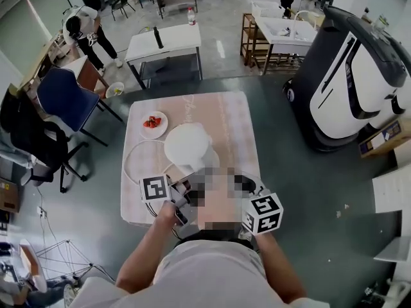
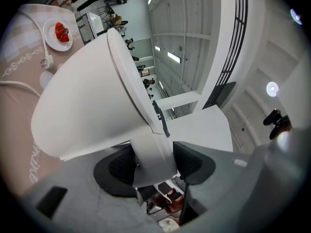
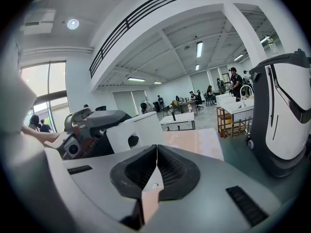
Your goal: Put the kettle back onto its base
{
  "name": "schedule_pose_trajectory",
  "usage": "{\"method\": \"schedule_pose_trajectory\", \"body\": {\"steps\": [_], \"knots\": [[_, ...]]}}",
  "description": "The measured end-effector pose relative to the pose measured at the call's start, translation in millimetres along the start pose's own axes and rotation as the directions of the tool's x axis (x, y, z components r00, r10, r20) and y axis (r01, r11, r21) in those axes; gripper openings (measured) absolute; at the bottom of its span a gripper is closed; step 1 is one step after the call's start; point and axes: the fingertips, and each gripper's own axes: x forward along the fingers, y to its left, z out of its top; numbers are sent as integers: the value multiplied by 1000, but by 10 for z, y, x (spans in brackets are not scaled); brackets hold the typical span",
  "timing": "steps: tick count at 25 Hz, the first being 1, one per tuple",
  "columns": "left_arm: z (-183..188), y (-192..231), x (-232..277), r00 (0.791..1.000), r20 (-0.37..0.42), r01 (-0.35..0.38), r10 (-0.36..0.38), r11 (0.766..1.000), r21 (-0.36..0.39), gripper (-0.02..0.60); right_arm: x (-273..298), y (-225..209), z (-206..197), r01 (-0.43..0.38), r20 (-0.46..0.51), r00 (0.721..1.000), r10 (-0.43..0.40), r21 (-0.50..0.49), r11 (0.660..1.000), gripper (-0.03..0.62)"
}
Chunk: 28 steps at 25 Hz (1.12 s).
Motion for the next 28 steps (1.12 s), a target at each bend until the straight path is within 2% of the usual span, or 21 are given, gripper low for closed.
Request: {"method": "schedule_pose_trajectory", "body": {"steps": [4,8,20,28], "knots": [[8,47,22,1000,-30,2,-3,1000,-2,232,8,-13,3,27,5,1000,-27,6,1000,5],[36,93,44,998,-65,1,1,999,32,233,22,-19,16,47,8,999,-47,11,999,5],[33,161,102,991,-131,1,8,998,69,233,89,-12,47,72,10,997,-72,19,997,5],[-6,193,98,991,-126,-25,33,998,65,233,136,-2,19,55,-4,998,-55,16,998,5]]}}
